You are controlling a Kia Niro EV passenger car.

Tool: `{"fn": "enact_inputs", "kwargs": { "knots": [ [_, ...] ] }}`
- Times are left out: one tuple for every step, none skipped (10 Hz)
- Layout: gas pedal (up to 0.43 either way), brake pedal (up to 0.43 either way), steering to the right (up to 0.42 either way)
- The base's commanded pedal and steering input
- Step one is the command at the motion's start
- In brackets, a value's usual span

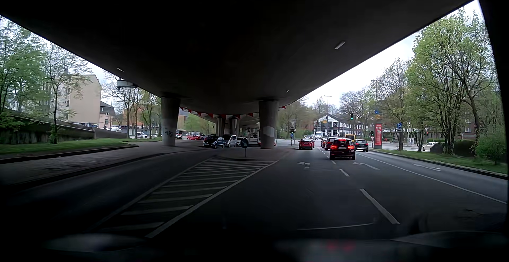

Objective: Follow the waypoints while adhering to traffic rules and regulations

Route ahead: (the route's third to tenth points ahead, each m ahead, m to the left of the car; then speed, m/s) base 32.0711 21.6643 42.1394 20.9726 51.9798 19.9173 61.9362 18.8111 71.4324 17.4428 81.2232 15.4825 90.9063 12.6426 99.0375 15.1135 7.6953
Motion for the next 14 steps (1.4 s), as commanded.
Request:
{"fn": "enact_inputs", "kwargs": {
  "knots": [
    [0.087,0.006,0.11],
    [0.087,0.0,0.116],
    [0.087,0.0,0.123],
    [0.087,0.006,0.126],
    [0.11,0.006,0.127],
    [0.11,0.0,0.127],
    [0.11,0.0,0.127],
    [0.11,0.006,0.125],
    [0.11,0.0,0.121],
    [0.11,0.006,0.111],
    [0.11,0.0,0.096],
    [0.11,0.0,0.086],
    [0.11,0.0,0.077],
    [0.118,0.0,0.072]
  ]
}}
